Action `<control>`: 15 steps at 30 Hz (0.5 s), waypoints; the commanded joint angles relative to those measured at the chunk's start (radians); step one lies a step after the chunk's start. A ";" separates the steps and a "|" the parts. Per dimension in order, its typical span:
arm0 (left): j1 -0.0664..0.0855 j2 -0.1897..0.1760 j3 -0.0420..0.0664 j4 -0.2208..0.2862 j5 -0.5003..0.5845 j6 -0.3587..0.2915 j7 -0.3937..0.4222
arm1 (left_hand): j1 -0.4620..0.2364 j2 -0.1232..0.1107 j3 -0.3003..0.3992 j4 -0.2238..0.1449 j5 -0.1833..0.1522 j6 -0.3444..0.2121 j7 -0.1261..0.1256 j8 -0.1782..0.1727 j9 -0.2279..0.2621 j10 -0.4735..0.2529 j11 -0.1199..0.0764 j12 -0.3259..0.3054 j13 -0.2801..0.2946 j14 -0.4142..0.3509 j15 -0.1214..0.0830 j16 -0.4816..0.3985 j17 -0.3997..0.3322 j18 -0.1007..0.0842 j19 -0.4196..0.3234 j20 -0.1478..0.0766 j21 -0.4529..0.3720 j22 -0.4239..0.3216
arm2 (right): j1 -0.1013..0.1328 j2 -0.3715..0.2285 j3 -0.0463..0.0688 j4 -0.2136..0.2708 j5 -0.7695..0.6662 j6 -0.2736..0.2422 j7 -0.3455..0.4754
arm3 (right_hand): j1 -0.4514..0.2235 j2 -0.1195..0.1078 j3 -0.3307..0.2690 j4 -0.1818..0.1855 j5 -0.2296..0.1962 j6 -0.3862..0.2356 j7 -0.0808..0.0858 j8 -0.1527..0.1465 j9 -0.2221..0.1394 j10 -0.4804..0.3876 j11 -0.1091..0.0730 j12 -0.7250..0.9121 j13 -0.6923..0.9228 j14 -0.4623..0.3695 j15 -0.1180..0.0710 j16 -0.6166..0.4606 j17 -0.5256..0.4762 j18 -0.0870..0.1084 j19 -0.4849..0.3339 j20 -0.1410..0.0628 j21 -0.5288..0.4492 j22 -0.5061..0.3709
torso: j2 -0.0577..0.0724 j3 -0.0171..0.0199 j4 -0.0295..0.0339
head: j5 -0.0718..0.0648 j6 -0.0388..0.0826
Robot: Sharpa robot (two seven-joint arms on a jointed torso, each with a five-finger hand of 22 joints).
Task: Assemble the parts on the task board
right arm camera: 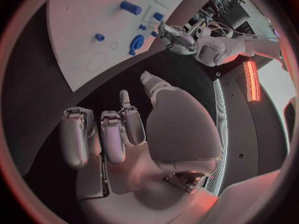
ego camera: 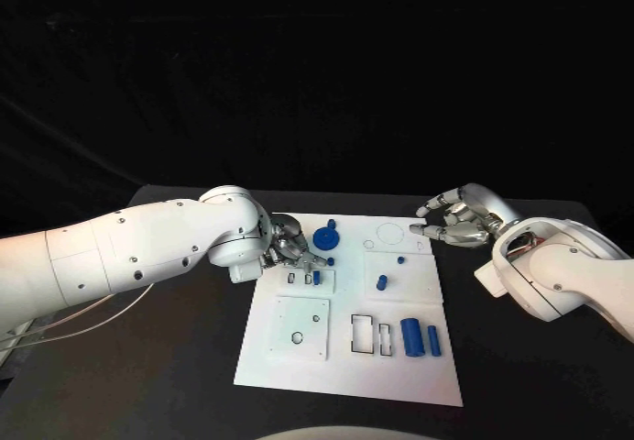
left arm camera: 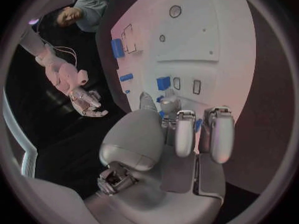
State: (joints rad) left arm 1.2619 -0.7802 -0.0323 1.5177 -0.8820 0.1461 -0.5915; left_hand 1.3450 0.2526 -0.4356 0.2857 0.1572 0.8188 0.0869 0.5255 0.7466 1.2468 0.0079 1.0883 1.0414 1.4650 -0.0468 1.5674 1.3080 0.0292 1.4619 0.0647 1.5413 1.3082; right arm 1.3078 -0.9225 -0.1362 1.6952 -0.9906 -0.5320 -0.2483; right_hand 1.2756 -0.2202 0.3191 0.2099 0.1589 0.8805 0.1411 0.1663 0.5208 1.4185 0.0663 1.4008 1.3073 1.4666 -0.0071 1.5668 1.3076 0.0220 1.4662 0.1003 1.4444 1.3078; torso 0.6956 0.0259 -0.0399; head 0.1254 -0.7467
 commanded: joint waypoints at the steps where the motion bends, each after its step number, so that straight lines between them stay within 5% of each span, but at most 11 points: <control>1: 0.005 0.009 -0.001 0.003 -0.031 0.019 -0.034 | -0.010 -0.001 -0.028 0.005 -0.005 0.004 -0.009 0.022 0.023 0.021 -0.004 0.047 0.046 0.106 -0.009 0.003 0.263 -0.019 0.082 -0.007 0.007 0.220 | 0.000 0.001 0.000 -0.003 -0.014 0.019 -0.013 | 0.005 -0.007 0.001 0.007 0.005 0.005 0.001 0.007 0.001 -0.003 -0.004 -0.002 0.091 0.104 0.003 0.004 0.263 0.012 0.029 0.003 -0.003 0.182 | 0.003 0.0022 -0.0031 | 0.001 -0.003; 8: 0.011 0.024 -0.002 0.002 -0.039 0.046 -0.051 | -0.047 0.003 -0.029 0.007 -0.033 -0.002 -0.016 0.062 0.081 0.069 -0.011 0.143 0.141 0.106 -0.014 0.003 0.263 -0.023 0.093 -0.012 0.017 0.239 | 0.000 0.003 0.000 -0.008 -0.019 0.021 -0.018 | 0.006 -0.007 0.002 0.008 0.006 0.006 0.000 0.008 0.001 -0.003 -0.004 -0.002 0.091 0.104 0.003 0.004 0.263 0.012 0.029 0.003 -0.003 0.182 | 0.006 0.0057 -0.0035 | 0.002 -0.008; 15: 0.021 0.038 -0.008 -0.007 -0.051 0.065 -0.067 | -0.061 0.003 -0.029 0.007 -0.044 -0.008 -0.016 0.063 0.090 0.072 -0.011 0.152 0.150 0.106 -0.014 0.003 0.263 -0.024 0.094 -0.012 0.017 0.240 | 0.000 0.004 0.000 -0.013 -0.025 0.023 -0.022 | 0.012 -0.008 0.007 0.007 0.015 0.010 -0.001 0.012 0.004 -0.002 -0.006 -0.002 0.090 0.104 0.001 0.004 0.263 0.012 0.028 0.002 -0.005 0.182 | 0.005 0.0035 -0.0025 | 0.001 -0.015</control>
State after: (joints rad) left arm 1.2793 -0.7446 -0.0402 1.5114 -0.9173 0.1775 -0.6389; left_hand 1.2931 0.2534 -0.4356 0.2856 0.1181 0.8187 0.0729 0.5850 0.8346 1.3120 -0.0035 1.2344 1.1903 1.4652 -0.0537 1.5674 1.3079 0.0136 1.4654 0.0609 1.5551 1.3080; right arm 1.3076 -0.9194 -0.1364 1.6828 -0.9976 -0.5249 -0.2632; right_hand 1.2808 -0.2253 0.3246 0.2154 0.1686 0.8839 0.1377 0.1739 0.5236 1.4185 0.0663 1.4008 1.3073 1.4666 -0.0072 1.5668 1.3075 0.0220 1.4662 0.1003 1.4445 1.3076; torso 0.7005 0.0301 -0.0422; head 0.1267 -0.7586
